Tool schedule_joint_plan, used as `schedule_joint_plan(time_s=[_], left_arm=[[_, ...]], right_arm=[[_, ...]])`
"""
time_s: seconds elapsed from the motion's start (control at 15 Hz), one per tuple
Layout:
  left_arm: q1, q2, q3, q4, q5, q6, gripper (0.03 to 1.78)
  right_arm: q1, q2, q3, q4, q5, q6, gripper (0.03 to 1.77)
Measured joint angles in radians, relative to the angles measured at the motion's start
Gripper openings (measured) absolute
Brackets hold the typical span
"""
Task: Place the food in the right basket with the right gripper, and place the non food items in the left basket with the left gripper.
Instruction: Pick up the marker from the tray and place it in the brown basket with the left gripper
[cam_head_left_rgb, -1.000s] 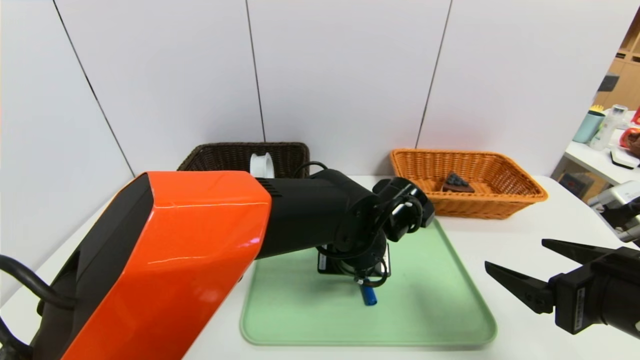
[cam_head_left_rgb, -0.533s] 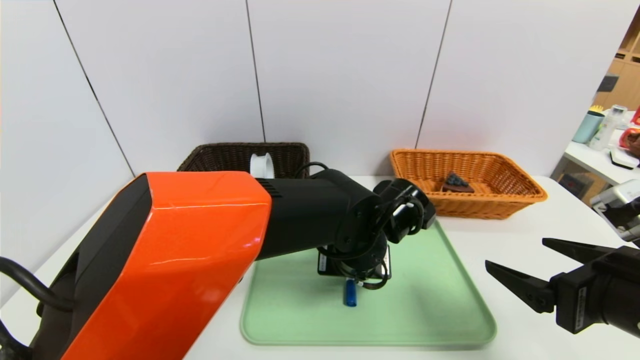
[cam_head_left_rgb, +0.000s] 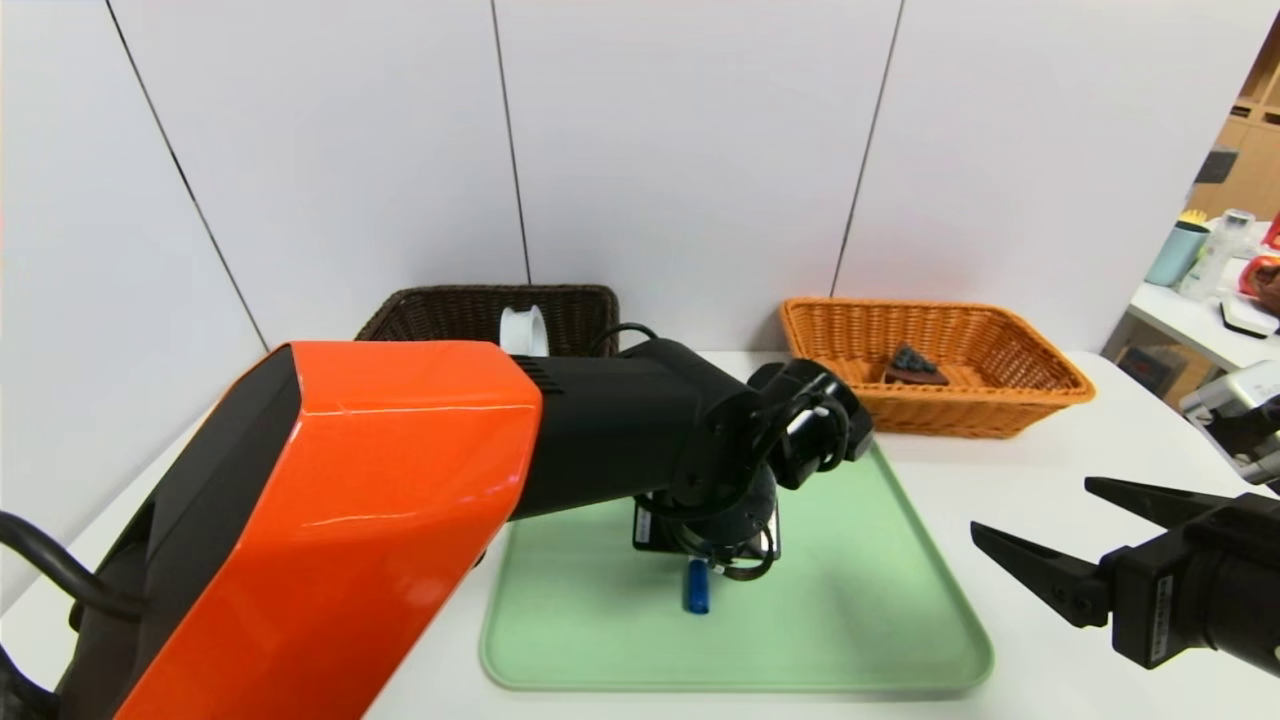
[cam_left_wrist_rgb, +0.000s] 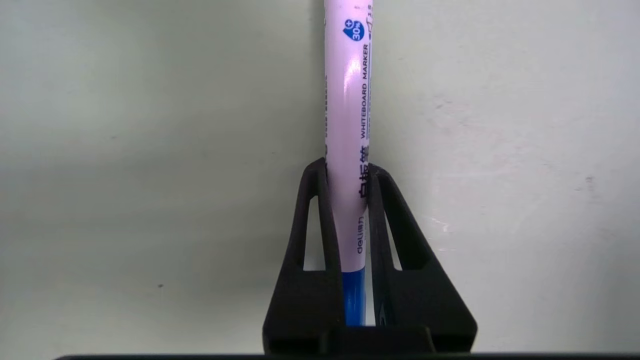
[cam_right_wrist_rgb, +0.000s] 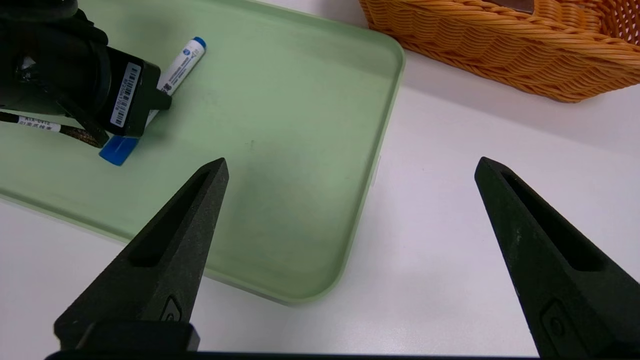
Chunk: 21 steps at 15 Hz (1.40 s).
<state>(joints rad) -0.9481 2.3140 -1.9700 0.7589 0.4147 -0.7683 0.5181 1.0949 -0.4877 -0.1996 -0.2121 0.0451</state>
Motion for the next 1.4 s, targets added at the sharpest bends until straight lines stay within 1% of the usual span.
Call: schedule_joint_plan(time_s=[0.2, 0.33, 0.6, 0.73, 0.87, 1.2, 1.4], left_arm=[[0.000, -0.050, -0.001, -0.049, 0.096, 0.040, 0.21], [-0.001, -0.097, 0.000, -0.088, 0.143, 0.077, 0.21], [-0.006, -0.198, 0.003, -0.117, 0.230, 0.138, 0.21], [-0.006, -0.236, 0.005, -0.166, 0.279, 0.199, 0.21], [0.018, -0.259, 0.006, -0.217, 0.293, 0.264, 0.21], [0.151, -0.267, 0.004, -0.365, 0.291, 0.419, 0.21], [0.227, -0.248, 0.002, -0.470, 0.279, 0.503, 0.21]], right_arm=[[0.000, 0.001, -0.001, 0.000, 0.000, 0.000, 1.70], [0.000, 0.003, -0.003, 0.000, 0.001, -0.002, 1.70], [0.000, 0.005, -0.003, 0.000, 0.001, -0.008, 1.70], [0.000, 0.006, -0.004, 0.000, 0.001, -0.008, 1.70], [0.000, 0.007, -0.005, 0.000, 0.001, -0.008, 1.70], [0.000, 0.005, 0.000, 0.000, 0.002, -0.007, 1.70], [0.000, 0.006, 0.000, 0.000, 0.002, -0.007, 1.70]])
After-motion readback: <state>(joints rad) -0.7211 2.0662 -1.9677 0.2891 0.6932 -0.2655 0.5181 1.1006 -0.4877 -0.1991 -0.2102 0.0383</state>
